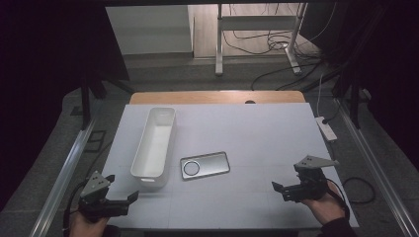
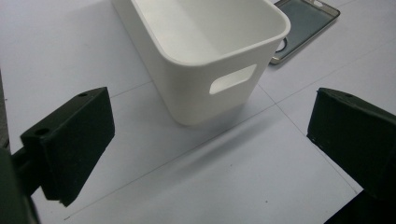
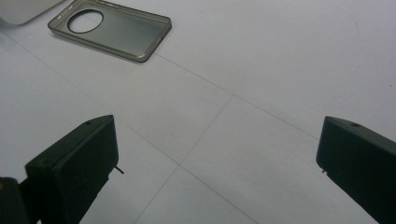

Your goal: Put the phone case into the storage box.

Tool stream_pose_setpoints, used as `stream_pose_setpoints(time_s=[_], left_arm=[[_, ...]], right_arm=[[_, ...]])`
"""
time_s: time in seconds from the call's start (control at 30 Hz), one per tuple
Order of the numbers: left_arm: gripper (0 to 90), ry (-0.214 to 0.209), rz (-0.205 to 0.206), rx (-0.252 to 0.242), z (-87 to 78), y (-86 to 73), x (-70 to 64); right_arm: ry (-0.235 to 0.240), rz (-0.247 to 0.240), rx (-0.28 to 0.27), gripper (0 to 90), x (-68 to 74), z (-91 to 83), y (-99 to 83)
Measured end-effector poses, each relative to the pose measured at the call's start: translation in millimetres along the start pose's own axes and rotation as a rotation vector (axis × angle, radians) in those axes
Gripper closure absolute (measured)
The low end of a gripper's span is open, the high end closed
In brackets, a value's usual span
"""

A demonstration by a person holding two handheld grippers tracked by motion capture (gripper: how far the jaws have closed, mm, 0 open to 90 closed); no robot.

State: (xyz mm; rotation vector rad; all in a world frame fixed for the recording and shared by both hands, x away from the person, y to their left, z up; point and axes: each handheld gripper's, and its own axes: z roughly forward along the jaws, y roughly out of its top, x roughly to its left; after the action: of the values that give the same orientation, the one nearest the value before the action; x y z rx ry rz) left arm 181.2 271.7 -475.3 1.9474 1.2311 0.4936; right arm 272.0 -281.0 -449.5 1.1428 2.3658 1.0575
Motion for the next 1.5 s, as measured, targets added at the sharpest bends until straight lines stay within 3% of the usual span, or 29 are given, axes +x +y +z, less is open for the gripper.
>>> stream_pose_setpoints(time_s=[0.63, 1.5], left_arm=[[1.5, -0.007, 0.008, -0.002, 0.9, 0.7, -0.1], [1.6, -0.013, 0.004, -0.005, 0.7, 0.6, 0.6]], right_arm=[[0.062, 0.001, 0.020, 0.0, 3.3, 22.3, 16.3], [0.077, -0.031, 0.022, 0.0, 9.3, 45.2, 41.2]])
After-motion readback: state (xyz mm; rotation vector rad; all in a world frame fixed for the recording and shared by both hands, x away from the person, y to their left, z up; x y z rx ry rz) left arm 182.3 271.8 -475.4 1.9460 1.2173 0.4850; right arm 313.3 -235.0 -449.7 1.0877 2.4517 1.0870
